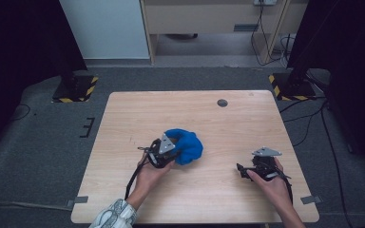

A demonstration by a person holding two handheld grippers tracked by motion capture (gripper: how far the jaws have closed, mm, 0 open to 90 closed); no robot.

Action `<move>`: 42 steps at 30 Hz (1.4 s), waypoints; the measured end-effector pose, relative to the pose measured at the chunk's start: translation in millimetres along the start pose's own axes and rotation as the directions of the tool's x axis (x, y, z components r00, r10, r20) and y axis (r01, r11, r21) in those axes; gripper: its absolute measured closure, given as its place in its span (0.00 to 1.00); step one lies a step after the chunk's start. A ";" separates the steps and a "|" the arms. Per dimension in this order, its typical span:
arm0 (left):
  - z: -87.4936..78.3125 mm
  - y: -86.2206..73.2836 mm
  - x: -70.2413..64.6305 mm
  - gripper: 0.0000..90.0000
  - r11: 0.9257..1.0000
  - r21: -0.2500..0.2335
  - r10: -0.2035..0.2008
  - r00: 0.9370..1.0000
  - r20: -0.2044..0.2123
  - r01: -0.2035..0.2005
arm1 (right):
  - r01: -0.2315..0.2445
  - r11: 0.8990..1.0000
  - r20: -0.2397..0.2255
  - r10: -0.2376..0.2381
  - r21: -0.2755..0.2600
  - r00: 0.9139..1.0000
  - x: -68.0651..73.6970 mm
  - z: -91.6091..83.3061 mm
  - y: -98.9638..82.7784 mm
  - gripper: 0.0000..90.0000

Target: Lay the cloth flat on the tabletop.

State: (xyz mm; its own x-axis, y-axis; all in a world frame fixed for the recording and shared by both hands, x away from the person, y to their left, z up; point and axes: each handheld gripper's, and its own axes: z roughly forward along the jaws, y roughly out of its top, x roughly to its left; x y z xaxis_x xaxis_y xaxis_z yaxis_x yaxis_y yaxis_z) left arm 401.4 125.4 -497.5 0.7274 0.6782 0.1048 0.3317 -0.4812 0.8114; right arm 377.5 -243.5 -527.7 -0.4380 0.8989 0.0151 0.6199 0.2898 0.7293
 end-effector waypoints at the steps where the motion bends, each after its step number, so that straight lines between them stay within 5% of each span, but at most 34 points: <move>1: 6.1 2.2 -9.5 0.84 1.000 0.007 0.025 0.999 0.023 -0.025 | 0.004 1.000 -0.003 -0.004 -0.013 1.000 0.4 -2.2 1.8 0.17; 10: 27.0 1.6 -25.0 0.71 0.998 0.030 0.060 0.997 0.042 -0.062 | 0.029 0.997 -0.019 -0.030 -0.066 0.999 7.1 -9.0 7.9 0.34; 11: 25.8 2.2 -26.0 0.53 0.998 0.015 0.053 0.998 0.045 -0.054 | 0.029 0.997 -0.024 -0.031 -0.075 0.999 9.6 -10.1 9.5 0.36; 12: 22.9 3.7 -25.9 0.47 0.999 -0.001 0.046 0.998 0.040 -0.046 | 0.035 0.996 -0.030 -0.037 -0.081 0.999 10.6 -10.5 10.3 0.37; 18: 4.7 10.1 -24.3 0.35 0.997 -0.081 0.004 0.999 0.042 -0.001 | 0.052 0.993 -0.067 -0.059 -0.107 0.996 16.3 -14.8 16.2 0.50; 27: -5.6 -0.1 3.0 0.35 0.996 -0.067 -0.055 0.998 -0.036 0.053 | 0.130 0.983 -0.125 -0.146 -0.127 0.981 35.6 -6.0 30.7 0.73; 28: -4.9 -1.5 6.1 0.35 0.994 -0.072 -0.079 0.997 -0.020 0.077 | 0.134 0.983 -0.131 -0.151 -0.128 0.980 39.9 -3.6 33.9 0.76; 29: -1.6 -3.4 6.9 0.35 0.992 -0.068 -0.104 0.994 0.046 0.107 | 0.140 0.982 -0.133 -0.157 -0.127 0.979 41.4 -2.3 35.1 0.77; 33: 6.2 -6.3 -1.0 0.35 0.998 0.003 -0.056 0.994 0.089 0.056 | 0.151 0.981 -0.143 -0.168 -0.123 0.975 45.9 0.2 36.1 0.80; 38: 20.4 -7.6 -10.9 0.55 0.998 0.068 -0.021 0.995 0.096 0.015 | 0.162 0.979 -0.149 -0.180 -0.122 0.972 46.8 -0.2 36.5 0.82; 42: 18.1 -5.4 -13.9 0.78 0.998 0.061 -0.004 0.996 0.088 -0.001 | 0.158 0.980 -0.156 -0.176 -0.123 0.972 48.7 1.1 37.8 0.83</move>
State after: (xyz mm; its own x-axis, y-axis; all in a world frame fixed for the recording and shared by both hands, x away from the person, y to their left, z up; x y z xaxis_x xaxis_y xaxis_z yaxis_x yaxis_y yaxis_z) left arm 400.4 108.5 -513.7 0.7759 0.6288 0.0509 0.3664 -0.5150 0.7749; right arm 380.3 -188.4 -500.2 -0.6366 0.7712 -0.0066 0.4580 0.3850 0.8013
